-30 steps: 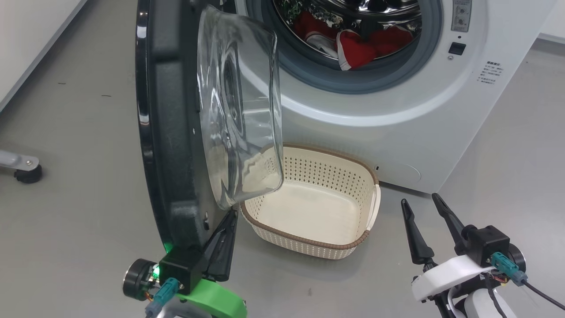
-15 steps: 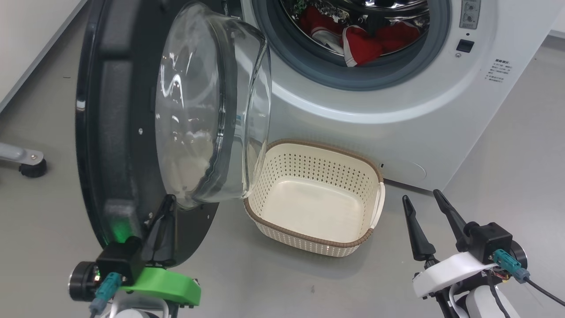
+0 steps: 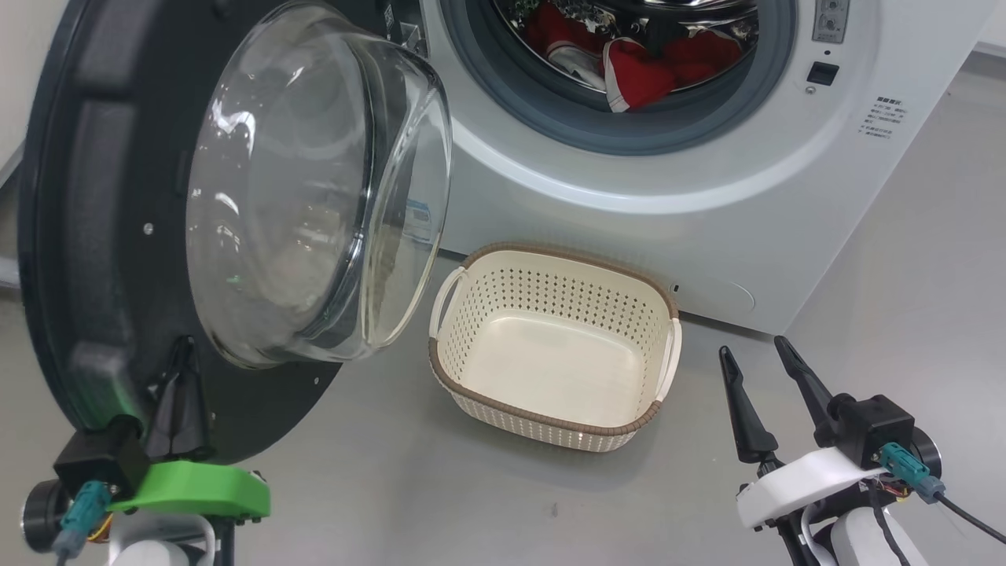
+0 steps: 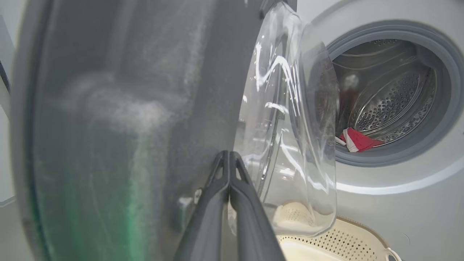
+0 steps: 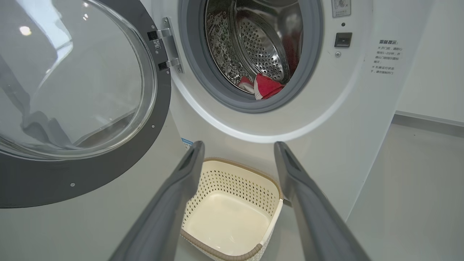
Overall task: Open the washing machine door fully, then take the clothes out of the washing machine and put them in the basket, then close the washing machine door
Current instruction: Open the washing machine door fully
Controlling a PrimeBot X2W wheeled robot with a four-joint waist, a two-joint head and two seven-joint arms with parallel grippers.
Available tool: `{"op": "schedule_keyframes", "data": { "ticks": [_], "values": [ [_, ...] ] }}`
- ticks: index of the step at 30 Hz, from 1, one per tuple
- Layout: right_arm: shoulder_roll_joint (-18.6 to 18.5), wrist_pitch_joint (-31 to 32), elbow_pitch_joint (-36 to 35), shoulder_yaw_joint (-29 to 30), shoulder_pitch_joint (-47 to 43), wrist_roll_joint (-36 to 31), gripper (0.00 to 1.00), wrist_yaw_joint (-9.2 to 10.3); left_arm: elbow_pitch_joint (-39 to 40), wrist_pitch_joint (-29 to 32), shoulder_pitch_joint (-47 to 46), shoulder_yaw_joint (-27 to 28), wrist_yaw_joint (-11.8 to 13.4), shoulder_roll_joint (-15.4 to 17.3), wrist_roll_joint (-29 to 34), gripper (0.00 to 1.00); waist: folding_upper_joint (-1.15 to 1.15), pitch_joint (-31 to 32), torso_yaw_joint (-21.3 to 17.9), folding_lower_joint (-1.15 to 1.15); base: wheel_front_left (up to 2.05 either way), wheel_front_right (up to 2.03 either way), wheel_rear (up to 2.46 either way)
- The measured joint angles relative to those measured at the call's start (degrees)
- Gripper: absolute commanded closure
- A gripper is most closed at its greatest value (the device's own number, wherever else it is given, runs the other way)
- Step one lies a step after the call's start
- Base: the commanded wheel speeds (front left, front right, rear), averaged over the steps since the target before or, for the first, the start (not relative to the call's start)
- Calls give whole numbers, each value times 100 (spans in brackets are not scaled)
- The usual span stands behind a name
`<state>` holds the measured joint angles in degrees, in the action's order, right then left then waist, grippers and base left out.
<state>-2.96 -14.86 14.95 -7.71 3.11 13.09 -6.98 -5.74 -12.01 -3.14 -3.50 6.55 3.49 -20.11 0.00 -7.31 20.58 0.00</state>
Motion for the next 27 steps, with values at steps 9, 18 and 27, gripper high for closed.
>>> {"op": "schedule_keyframes", "data": {
  "ticks": [9, 18, 27],
  "values": [
    [11, 0, 3, 8, 37, -5, 0, 0, -428, -20, -254, 402, 5, 271, -53, 100, 0, -42, -44, 0, 0, 0, 0],
    [12, 0, 9, 21, 111, -21, 0, 0, -880, -69, -572, 746, 5, 465, -166, 100, 0, -87, -82, 0, 0, 0, 0],
    [14, 0, 19, 21, 122, -57, 0, 0, -1276, -125, -774, 1004, 9, 648, -205, 100, 0, -118, -135, 0, 0, 0, 0]
  ]
}}
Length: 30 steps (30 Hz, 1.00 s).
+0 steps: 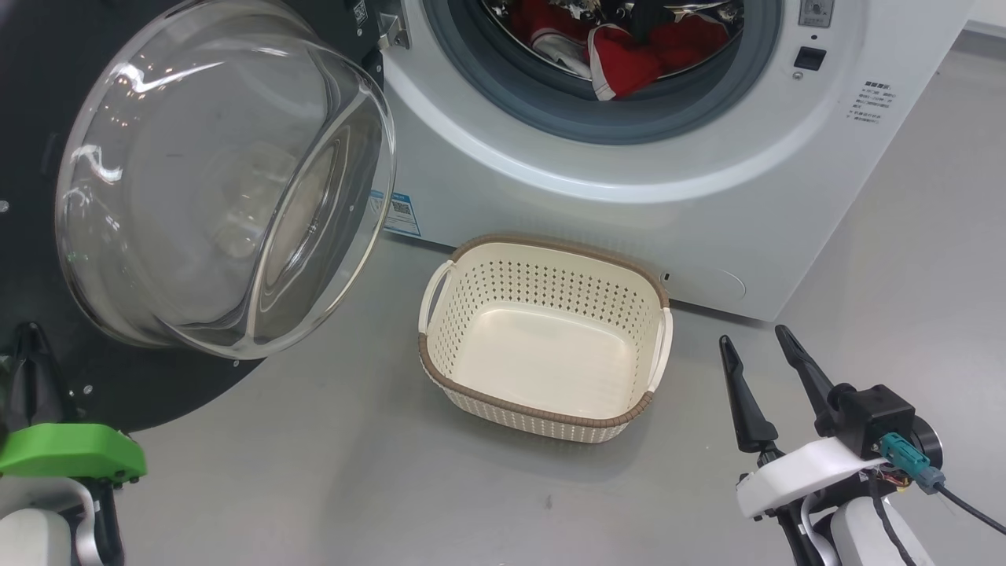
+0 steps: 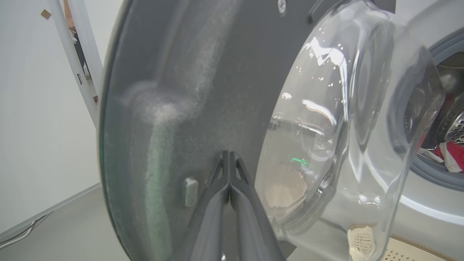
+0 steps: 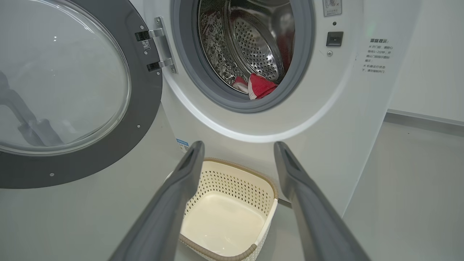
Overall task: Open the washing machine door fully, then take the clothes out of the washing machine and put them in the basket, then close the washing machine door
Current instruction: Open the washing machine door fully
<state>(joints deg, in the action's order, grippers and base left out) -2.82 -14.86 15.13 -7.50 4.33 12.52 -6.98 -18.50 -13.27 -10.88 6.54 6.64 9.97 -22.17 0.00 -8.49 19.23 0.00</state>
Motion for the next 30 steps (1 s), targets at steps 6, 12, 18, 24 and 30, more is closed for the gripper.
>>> {"op": "schedule_keyframes", "data": {
  "ticks": [6, 12, 18, 24, 30],
  "values": [
    [0, 0, 0, 4, 1, -1, 0, -1, -153, -47, -93, 23, 11, 1, 1, 100, 0, -14, -18, 0, 0, 0, 0],
    [2, 0, 0, -76, 46, -1, 0, -1, -175, -92, -86, -4, 11, -25, 20, 100, 0, 2, -42, 0, 0, 0, 0],
    [2, 0, -22, -88, 49, 0, 0, -1, -2, -94, 42, -200, 11, -224, 188, 100, 0, 50, -54, 0, 0, 0, 0],
    [2, 0, -53, -185, 48, 2, 0, -1, 254, -101, 432, -364, 11, -368, 324, 100, 0, 151, -72, 0, 0, 0, 0],
    [3, 0, -57, -208, -16, 32, 0, -1, 615, -102, 874, -621, 11, -499, 436, 100, 0, 323, -116, 0, 0, 0, 0]
  ]
}}
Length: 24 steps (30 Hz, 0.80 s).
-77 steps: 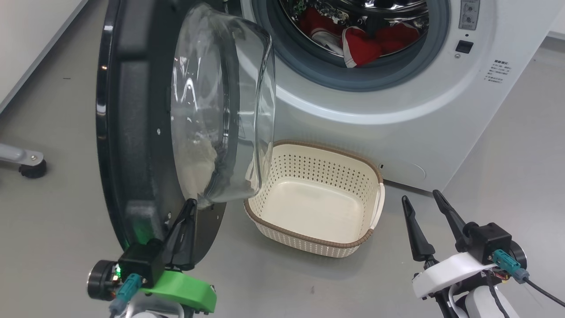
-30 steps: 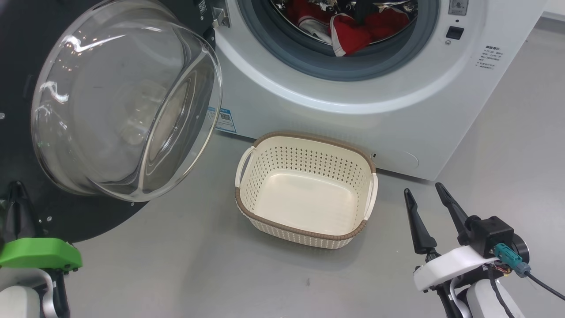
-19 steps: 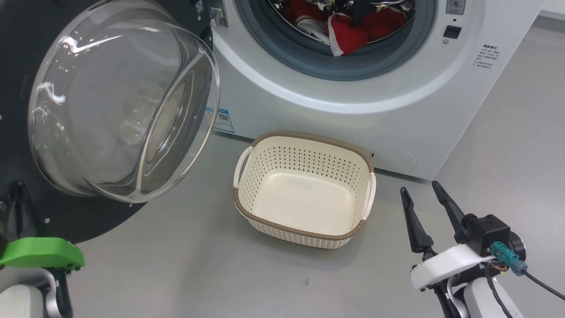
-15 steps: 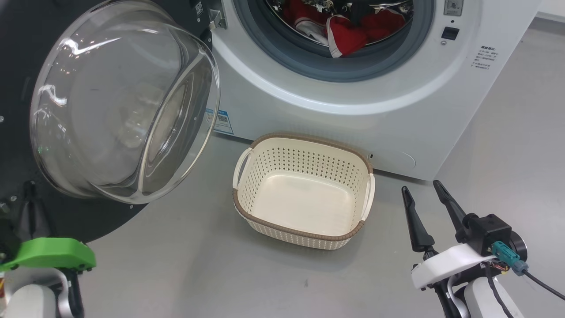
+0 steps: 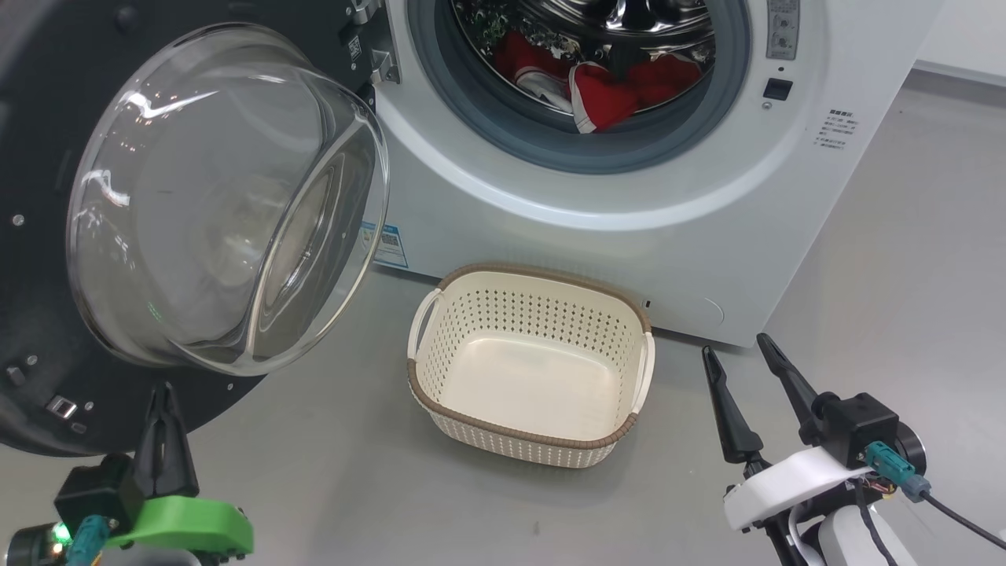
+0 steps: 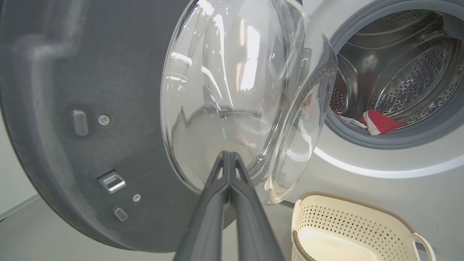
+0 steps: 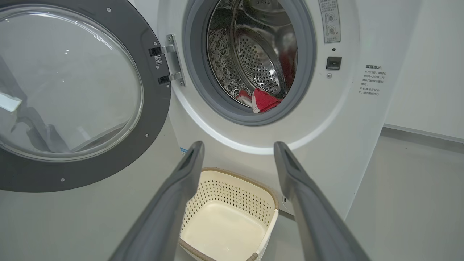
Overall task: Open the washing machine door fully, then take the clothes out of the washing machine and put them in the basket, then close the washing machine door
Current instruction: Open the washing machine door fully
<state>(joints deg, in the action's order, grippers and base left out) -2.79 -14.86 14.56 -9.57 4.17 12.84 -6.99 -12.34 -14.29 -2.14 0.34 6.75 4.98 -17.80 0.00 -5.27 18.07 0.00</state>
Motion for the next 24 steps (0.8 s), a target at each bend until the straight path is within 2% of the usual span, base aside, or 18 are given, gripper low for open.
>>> {"op": "schedule_keyframes", "data": {
  "ticks": [5, 6, 8, 9, 24],
  "values": [
    [4, 0, -7, -110, -137, 112, 0, 0, 331, 0, 380, -350, -110, -44, 155, 100, 0, 140, -109, 0, 0, 0, 0],
    [5, 0, -23, -126, -138, 137, 0, 0, 371, 0, 428, -416, -167, -63, 134, 87, 0, 156, -140, 0, 0, 0, 0],
    [7, 0, -53, -165, -141, 175, 0, 0, 444, 0, 515, -564, -263, -98, 108, 52, 0, 180, -208, 0, 0, 0, 0],
    [10, 0, -58, -183, -142, 178, 0, 0, 488, 1, 553, -626, -302, -105, 108, 0, 0, 189, -246, 0, 0, 0, 0],
    [13, 0, -151, -221, -248, 219, 0, 0, 926, 132, 712, -1009, -408, -92, 224, 0, 0, 263, -1002, 0, 0, 0, 0]
  ]
}}
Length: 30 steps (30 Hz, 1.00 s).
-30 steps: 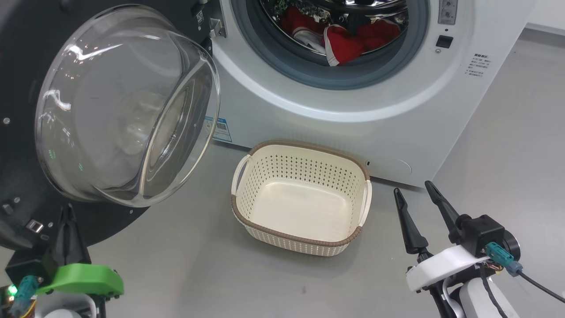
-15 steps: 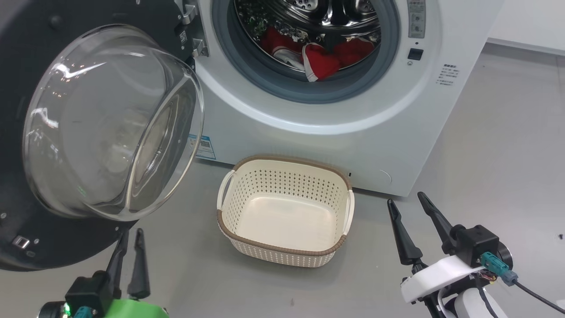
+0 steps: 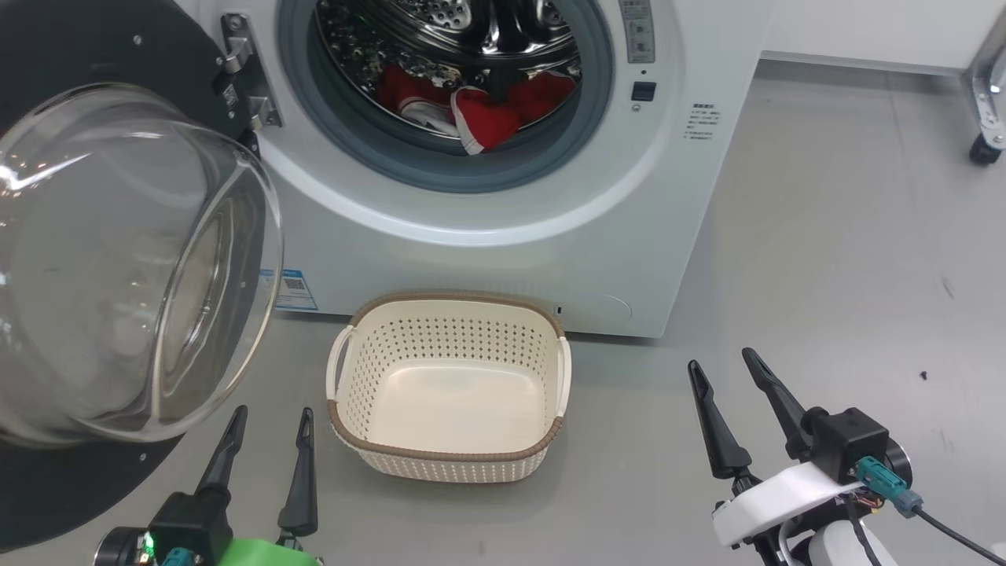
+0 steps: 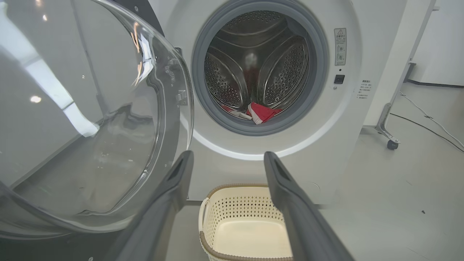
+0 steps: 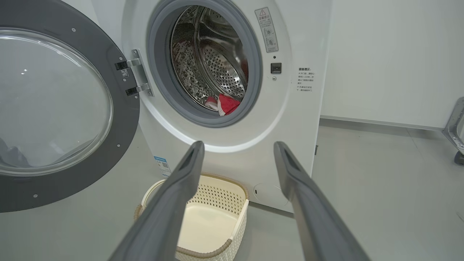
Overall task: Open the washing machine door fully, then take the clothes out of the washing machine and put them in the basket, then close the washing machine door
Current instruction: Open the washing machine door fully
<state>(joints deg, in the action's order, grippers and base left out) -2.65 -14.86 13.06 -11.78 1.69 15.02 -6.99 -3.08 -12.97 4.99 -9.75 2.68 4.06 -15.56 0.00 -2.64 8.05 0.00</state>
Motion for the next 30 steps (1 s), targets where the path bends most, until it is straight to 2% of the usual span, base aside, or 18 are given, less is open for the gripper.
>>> {"op": "schedule_keyframes", "data": {
  "ticks": [18, 21, 30],
  "values": [
    [2, 0, -292, -19, -224, 9, 0, 9, 162, 338, 174, -29, 14, 8, 2, 0, 0, 14, -1027, 0, 0, 0, 0],
    [3, 0, -328, 45, -280, 9, 0, 62, 174, 396, 173, -101, 14, 9, 15, 0, 0, 15, -1112, 0, 0, 0, 0],
    [5, 0, -369, 43, -340, 11, 0, 62, 185, 483, 173, -108, 64, 9, 56, 0, 0, 27, -1142, 0, 0, 0, 0]
  ]
}}
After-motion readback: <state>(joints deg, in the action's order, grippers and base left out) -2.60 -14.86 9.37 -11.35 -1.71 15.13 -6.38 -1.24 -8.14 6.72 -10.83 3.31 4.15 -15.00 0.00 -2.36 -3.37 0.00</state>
